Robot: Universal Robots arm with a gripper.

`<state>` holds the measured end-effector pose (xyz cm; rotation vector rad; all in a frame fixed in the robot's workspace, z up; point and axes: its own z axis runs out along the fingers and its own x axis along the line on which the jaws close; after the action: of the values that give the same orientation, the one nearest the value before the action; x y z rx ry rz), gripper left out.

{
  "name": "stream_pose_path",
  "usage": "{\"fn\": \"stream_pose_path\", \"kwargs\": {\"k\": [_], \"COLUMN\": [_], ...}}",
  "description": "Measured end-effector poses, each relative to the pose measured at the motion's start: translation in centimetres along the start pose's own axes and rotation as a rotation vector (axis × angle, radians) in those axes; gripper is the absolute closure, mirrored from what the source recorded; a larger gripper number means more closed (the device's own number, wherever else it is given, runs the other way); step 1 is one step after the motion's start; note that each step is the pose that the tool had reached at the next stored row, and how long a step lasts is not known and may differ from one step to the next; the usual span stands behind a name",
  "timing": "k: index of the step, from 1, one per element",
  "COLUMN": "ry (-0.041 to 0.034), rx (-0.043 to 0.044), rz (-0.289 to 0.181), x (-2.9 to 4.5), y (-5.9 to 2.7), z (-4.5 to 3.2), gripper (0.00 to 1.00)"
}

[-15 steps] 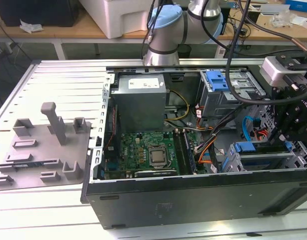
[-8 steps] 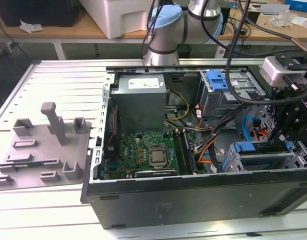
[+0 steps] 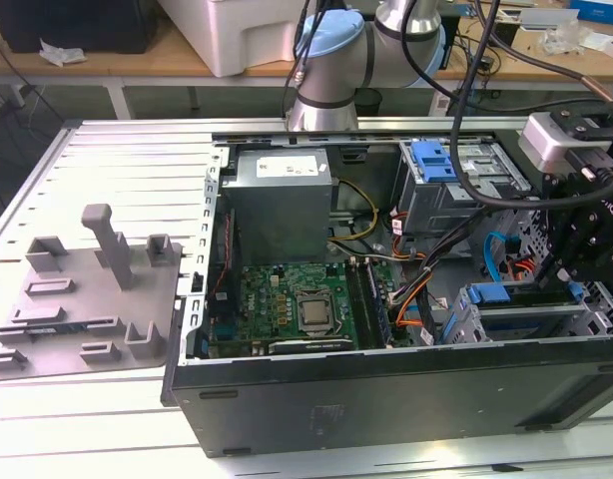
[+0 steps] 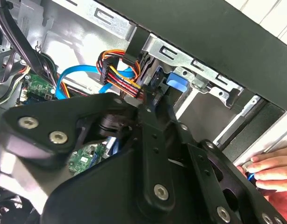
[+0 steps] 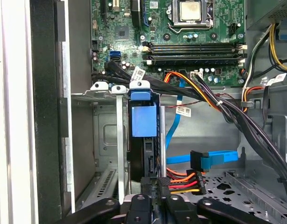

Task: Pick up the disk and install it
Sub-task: 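Insert the first disk wire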

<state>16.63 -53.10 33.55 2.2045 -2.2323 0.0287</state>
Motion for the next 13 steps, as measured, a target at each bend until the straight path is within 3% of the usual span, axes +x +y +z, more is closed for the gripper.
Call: {"fn": "stream_pose_path", "kwargs": {"k": [2, 13], "ry": [0.0009, 0.0017], "rx": [0.0002, 0.0002], "rz": [0.000, 0.000], "x": [-0.05, -1.30], "y": [0.00, 0.16], "z": [-0.44, -2.13], "gripper": [0.64, 0.64]}}
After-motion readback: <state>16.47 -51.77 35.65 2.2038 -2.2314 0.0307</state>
